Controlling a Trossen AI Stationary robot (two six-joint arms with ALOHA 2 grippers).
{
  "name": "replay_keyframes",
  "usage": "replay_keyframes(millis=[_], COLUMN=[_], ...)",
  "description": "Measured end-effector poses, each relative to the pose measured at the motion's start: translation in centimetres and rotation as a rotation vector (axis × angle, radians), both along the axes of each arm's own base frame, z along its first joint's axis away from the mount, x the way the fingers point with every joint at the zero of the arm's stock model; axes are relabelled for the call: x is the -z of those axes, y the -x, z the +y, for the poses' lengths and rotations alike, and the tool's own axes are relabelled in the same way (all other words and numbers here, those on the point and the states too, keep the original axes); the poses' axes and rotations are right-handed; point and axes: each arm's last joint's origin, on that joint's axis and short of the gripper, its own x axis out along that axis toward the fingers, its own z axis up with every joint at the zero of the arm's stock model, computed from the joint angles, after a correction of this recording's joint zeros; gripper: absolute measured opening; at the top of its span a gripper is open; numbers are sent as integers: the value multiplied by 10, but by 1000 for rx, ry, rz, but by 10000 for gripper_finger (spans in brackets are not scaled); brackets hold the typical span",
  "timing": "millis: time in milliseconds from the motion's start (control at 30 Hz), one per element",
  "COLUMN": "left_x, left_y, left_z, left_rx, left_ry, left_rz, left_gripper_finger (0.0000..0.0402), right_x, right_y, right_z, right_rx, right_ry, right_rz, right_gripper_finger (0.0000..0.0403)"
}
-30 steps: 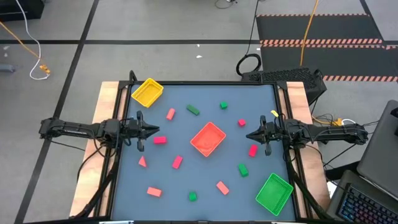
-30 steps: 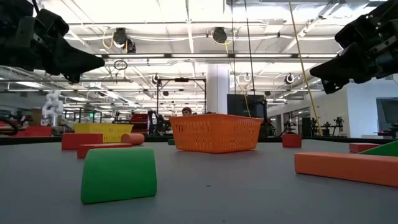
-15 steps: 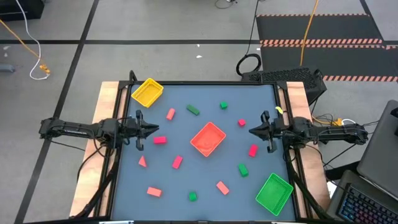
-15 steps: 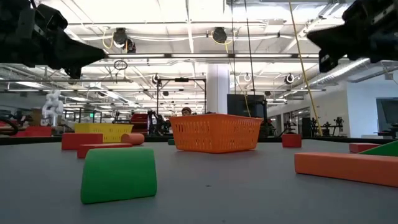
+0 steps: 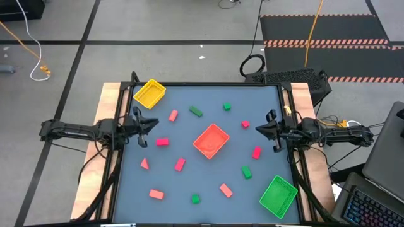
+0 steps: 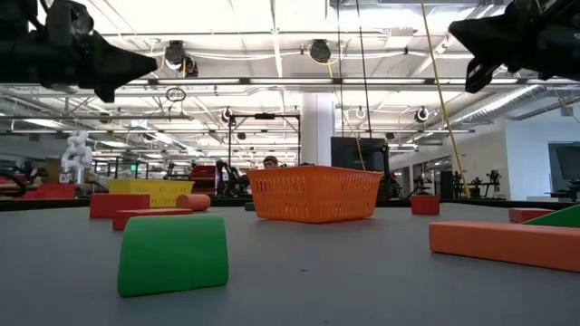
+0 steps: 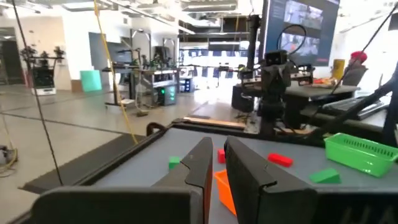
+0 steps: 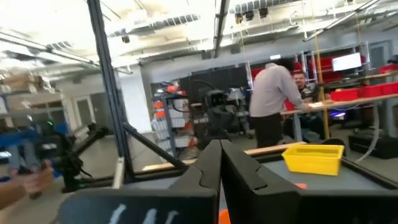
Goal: Sort & place blocks by color
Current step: Put the orange block into the yellow bin
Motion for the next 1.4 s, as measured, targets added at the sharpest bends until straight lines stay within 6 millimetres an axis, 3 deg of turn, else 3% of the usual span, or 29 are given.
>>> replay_keyframes(millis=[167, 333, 500, 667, 900, 1133, 1400], left_x=[-27, -63, -79, -64, -38, -13, 14], left_y=[-7, -29, -64, -97, -130, -144, -157], left_z=[5, 13, 31, 61, 105, 138, 136], left_rx=[-83, -248, -407, -541, -502, -610, -587], left_ry=[-11, 32, 177, 336, 611, 735, 815], left_rz=[165, 371, 597, 841, 986, 1163, 1262], left_gripper_finger=[47, 51, 106, 196, 282, 296, 296], right_x=[1, 1, 1, -6, -17, -21, -21], right_y=[0, 1, 2, 4, 9, 12, 13], right_z=[-5, -9, -12, -12, -12, -13, -13], right_rx=[167, 316, 423, 455, 540, 574, 603], right_ry=[-10, -51, 3, 98, 193, 196, 200], right_rz=[12, 16, 26, -21, -112, -152, -149], right_gripper_finger=[2, 2, 3, 34, 117, 170, 182])
